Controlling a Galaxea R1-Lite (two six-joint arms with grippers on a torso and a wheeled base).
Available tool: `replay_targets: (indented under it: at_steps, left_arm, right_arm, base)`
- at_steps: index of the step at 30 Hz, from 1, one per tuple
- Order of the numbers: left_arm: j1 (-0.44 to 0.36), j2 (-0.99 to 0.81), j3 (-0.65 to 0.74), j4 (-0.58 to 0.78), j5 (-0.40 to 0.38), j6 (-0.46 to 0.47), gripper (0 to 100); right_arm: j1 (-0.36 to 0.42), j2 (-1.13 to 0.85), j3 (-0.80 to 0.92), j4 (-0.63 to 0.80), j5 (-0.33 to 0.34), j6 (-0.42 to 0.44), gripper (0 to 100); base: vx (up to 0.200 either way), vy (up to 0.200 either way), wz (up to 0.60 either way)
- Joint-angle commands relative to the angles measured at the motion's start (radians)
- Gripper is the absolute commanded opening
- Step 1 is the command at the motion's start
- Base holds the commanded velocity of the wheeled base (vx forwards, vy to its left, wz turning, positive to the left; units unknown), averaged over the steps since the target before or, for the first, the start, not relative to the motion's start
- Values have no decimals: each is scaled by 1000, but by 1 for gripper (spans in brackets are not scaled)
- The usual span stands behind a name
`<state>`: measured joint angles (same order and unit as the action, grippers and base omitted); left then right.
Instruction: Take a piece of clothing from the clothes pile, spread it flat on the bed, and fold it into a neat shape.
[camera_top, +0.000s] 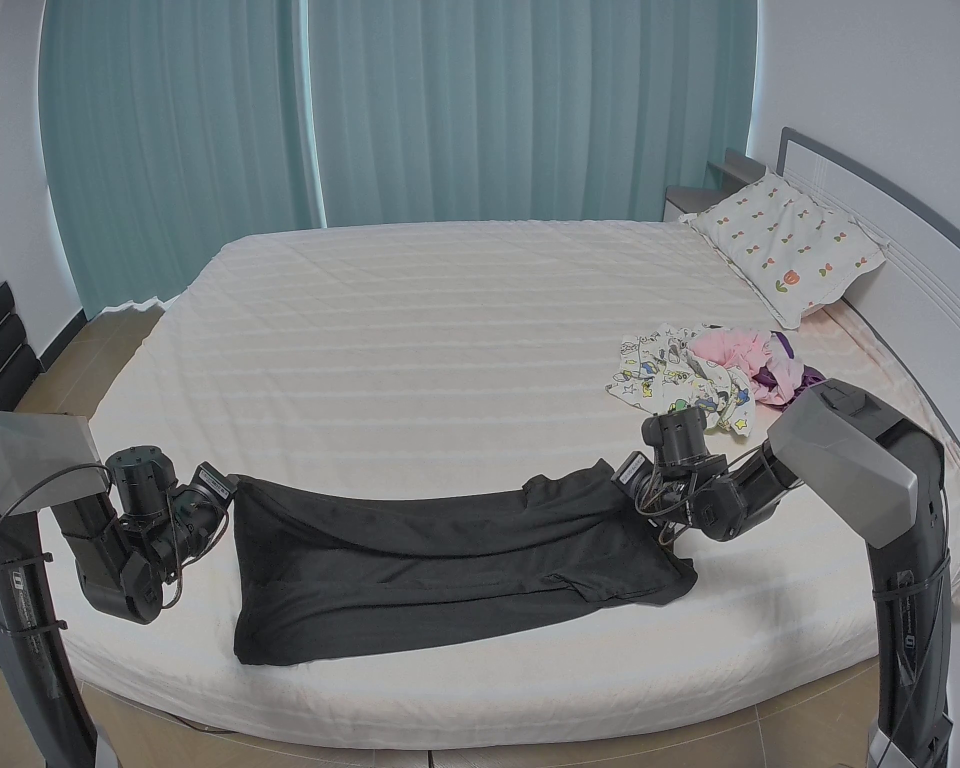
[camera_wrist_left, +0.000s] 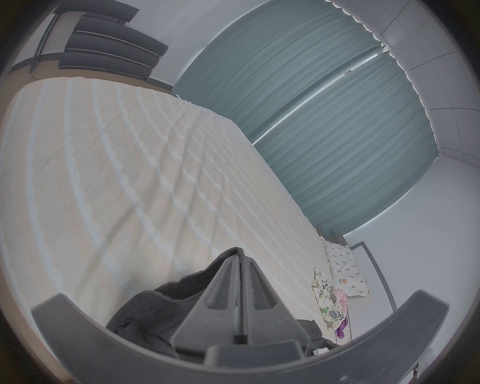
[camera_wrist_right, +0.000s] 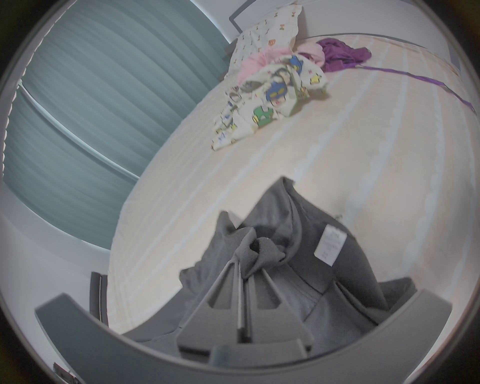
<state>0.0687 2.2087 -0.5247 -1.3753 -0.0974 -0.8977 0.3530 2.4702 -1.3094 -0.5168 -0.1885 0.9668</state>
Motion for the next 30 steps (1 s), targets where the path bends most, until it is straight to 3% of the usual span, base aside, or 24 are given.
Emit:
replay_targets:
  at_steps: [1, 9, 14, 26, 30]
  left_arm:
    - [3, -6, 0, -4, 1, 0, 0]
    - [13, -15, -54, -22, 8, 16, 0]
    - [25, -1, -18, -172, 24, 19, 0]
    - [29, 166, 117, -195, 22, 175, 0]
    - [33, 166, 173, -195, 10, 183, 0]
  right_arm:
    - [-19, -48, -22, -2, 8, 0, 0]
    - [-48, -63, -111, -46, 14, 21, 0]
    - [-48, -96, -28, -108, 17, 46, 0]
    - [-32, -80, 170, -103, 38, -53, 0]
    - [-22, -77, 216, -106, 37, -89, 0]
  base:
    - [0, 0, 0]
    - [0, 0, 0]
    - [0, 0, 0]
    - [0, 0, 0]
    - [0, 0, 0]
